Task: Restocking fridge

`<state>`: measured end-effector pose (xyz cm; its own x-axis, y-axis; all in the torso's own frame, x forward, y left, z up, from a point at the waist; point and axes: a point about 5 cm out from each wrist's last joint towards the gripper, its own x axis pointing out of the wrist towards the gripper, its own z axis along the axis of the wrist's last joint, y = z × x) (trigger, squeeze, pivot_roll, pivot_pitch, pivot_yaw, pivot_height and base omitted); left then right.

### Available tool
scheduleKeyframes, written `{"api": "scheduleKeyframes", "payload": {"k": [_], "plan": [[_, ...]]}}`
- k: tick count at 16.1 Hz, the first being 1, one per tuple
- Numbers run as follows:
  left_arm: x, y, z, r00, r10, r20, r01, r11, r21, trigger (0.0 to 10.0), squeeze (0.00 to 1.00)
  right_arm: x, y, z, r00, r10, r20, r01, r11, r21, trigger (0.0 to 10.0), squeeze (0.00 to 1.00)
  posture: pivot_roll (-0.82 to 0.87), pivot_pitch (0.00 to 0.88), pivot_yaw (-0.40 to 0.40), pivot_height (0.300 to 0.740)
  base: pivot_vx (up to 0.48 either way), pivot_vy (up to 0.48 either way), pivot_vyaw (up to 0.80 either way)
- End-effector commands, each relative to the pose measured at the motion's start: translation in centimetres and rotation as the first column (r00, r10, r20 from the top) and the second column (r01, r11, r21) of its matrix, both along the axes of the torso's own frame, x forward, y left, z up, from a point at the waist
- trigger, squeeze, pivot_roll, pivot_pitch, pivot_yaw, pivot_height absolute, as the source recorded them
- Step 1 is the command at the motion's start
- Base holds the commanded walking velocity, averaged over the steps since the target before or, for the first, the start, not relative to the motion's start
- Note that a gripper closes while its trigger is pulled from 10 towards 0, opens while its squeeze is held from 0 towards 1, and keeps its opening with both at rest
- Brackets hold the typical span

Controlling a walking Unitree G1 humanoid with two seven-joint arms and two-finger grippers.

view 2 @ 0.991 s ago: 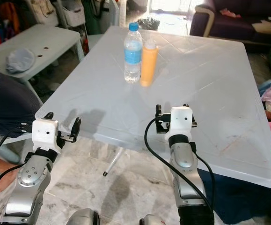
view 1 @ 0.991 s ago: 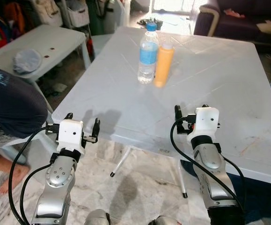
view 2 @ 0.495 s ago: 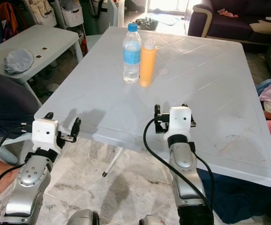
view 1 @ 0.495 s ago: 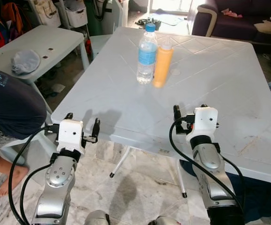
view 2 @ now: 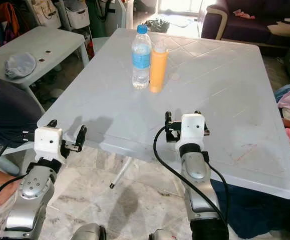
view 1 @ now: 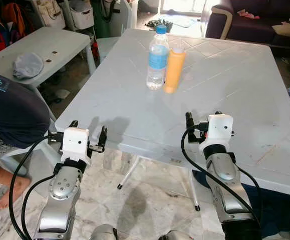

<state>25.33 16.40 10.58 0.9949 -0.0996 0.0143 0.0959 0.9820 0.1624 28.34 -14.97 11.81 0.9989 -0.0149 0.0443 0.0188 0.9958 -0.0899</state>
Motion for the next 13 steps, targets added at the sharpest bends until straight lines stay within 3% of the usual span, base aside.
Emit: {"api": "scheduleKeyframes", "payload": {"k": [1, 3, 4, 7, 9, 11, 13], "plan": [[0.0, 0.0, 0.3, 1.0, 0.001, 0.011, -0.001, 1.0, 0.006, 10.0, 0.0, 0.1, 0.0, 0.2, 1.0, 0.002, 0.007, -0.002, 1.0, 0.004, 10.0, 0.0, 0.04, 0.043, 0.001, 0.74, 0.0, 0.0, 0.0], [0.7, 0.1, 0.2, 0.996, 0.089, 0.02, -0.087, 0.991, -0.1, 10.0, 0.0, 0.3, -1.6, 0.7, 0.986, 0.164, -0.039, -0.167, 0.978, -0.126, 10.0, 0.0, 0.03, 0.0, -0.05, 0.74, 0.0, 0.0, 0.0], [0.5, 0.3, 0.1, 0.993, 0.119, 0.021, -0.116, 0.987, -0.115, 10.0, 0.0, 0.4, -1.5, 0.9, 0.986, 0.162, -0.027, -0.164, 0.979, -0.119, 10.0, 0.0, 0.04, 0.0, -0.054, 0.74, 0.0, 0.0, 0.0], [-0.2, 0.7, -0.1, 0.989, 0.148, 0.011, -0.144, 0.978, -0.148, 10.0, 0.0, 0.4, -0.8, 1.5, 0.996, 0.067, 0.055, -0.061, 0.993, -0.098, 10.0, 0.0, 0.06, 0.0, -0.059, 0.74, 0.0, 0.0, 0.0], [-0.1, 0.8, -0.1, 0.991, 0.132, 0.007, -0.13, 0.981, -0.146, 10.0, 0.0, 0.0, -1.3, 1.5, 0.998, -0.015, 0.067, 0.019, 0.997, -0.069, 10.0, 0.0, 0.03, 0.0, -0.032, 0.74, 0.0, 0.0, 0.0], [0.4, 0.3, 0.0, 0.997, 0.074, 0.018, -0.07, 0.988, -0.138, 10.0, 0.0, -0.1, -1.4, 1.6, 0.997, -0.01, 0.071, 0.016, 0.997, -0.081, 10.0, 0.0, 0.02, 0.0, -0.025, 0.74, 0.0, 0.0, 0.0], [1.0, -0.1, 0.5, 0.998, 0.034, 0.048, -0.028, 0.992, -0.126, 10.0, 0.0, 0.1, -1.5, 1.8, 0.996, -0.027, 0.086, 0.04, 0.987, -0.156, 10.0, 0.0, 0.0, 0.0, -0.014, 0.74, 0.133, 0.0, 0.0]]}}
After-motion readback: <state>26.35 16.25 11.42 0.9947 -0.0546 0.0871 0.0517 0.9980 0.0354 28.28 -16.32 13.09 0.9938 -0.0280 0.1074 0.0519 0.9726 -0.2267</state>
